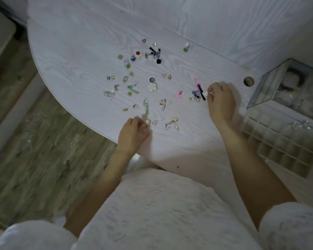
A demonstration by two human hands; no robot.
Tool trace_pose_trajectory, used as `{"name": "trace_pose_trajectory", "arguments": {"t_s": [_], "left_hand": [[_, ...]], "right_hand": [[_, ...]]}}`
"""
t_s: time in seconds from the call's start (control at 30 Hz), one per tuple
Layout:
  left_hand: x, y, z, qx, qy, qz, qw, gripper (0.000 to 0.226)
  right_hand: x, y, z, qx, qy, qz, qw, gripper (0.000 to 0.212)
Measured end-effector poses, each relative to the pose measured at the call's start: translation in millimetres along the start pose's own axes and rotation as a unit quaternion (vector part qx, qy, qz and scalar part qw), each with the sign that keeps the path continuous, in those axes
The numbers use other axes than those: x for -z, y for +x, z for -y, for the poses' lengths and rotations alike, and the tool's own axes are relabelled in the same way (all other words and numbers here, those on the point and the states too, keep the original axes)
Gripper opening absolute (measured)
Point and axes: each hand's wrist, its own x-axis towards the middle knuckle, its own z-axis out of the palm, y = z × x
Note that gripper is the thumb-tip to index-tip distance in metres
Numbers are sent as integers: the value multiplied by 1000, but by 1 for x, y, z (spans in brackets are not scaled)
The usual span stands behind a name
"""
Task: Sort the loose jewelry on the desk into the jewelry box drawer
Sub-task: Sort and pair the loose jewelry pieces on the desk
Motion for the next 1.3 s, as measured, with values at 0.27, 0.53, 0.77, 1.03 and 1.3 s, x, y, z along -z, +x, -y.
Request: {"name": "trace_pose_trajectory", "arguments": {"t_s": [0.27,0.53,0.77,1.03,1.3], "left_hand": [[-11,-10,2,4,-11,1,1000,13],[-15,-8,-65,-153,-203,58,965,10],[-72,13,-134,-208,-195,148,947,9],[-97,24,-128,-265,-30,139,954,41],[-100,23,-141,-292,-20,155,944,37]], "right_hand": [[17,-105,-2,-90,130,52,986,7],[10,-142,-32,-187,109,33,976,11],[20,-146,-33,-186,81,2,979,22],[18,-141,-31,-117,-14,67,991,38],[15,-129,-21,-215,7,81,973,30]]}}
